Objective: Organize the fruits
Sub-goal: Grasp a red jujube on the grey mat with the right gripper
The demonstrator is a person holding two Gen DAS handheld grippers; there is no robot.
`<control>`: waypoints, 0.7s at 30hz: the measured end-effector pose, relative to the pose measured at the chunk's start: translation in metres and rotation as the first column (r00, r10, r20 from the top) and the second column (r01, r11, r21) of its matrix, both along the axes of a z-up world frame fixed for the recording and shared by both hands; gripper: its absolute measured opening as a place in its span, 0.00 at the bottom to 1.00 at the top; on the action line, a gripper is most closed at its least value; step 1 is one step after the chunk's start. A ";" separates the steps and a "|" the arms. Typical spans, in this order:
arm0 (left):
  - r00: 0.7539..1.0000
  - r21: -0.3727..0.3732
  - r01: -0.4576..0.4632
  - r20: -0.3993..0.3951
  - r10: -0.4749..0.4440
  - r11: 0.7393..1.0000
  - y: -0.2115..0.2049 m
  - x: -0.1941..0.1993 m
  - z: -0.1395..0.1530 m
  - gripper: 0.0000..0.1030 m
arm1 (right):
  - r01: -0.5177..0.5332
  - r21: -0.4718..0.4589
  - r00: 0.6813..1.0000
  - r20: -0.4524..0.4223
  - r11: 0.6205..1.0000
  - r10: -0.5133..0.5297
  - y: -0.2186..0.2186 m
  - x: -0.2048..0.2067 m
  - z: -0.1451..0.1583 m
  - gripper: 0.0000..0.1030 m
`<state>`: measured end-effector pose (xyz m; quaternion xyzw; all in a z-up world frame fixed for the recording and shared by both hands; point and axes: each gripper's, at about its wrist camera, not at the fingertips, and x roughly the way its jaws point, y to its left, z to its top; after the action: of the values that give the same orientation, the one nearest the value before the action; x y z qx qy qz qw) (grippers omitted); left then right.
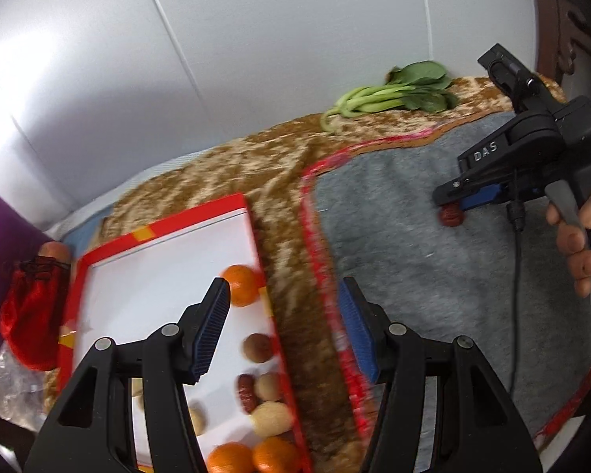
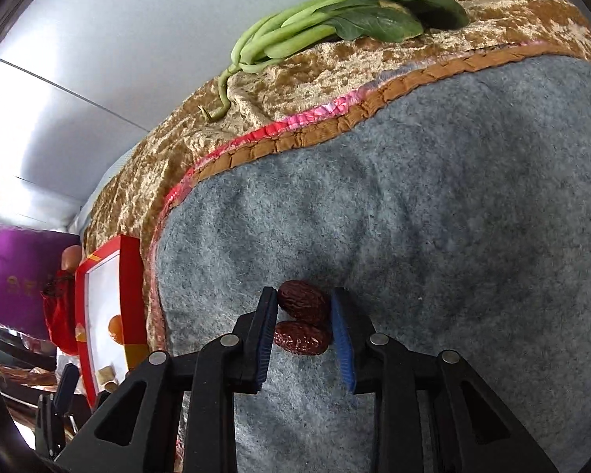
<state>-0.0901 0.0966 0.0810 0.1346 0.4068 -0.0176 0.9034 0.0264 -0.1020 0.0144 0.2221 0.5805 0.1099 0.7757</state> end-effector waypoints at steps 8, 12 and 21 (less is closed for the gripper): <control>0.977 -0.120 0.207 -0.027 -0.212 0.971 -0.067 0.030 -0.004 0.54 | 0.126 0.079 0.991 0.028 0.989 -0.128 -0.074 -0.013 0.024 0.27; 0.958 -0.129 0.276 -0.044 -0.284 0.952 -0.102 0.048 -0.018 0.54 | 0.167 0.104 0.986 0.012 0.980 -0.169 -0.106 -0.019 0.023 0.27; 0.959 -0.169 0.244 -0.108 -0.264 0.955 -0.119 0.078 -0.046 0.54 | 0.134 0.149 0.990 0.029 0.980 -0.140 -0.116 -0.025 0.032 0.27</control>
<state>-0.0118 -0.0221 0.0349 0.1140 0.4413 -0.1738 0.8730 0.0017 -0.2177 0.0463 0.3159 0.5388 0.1030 0.7741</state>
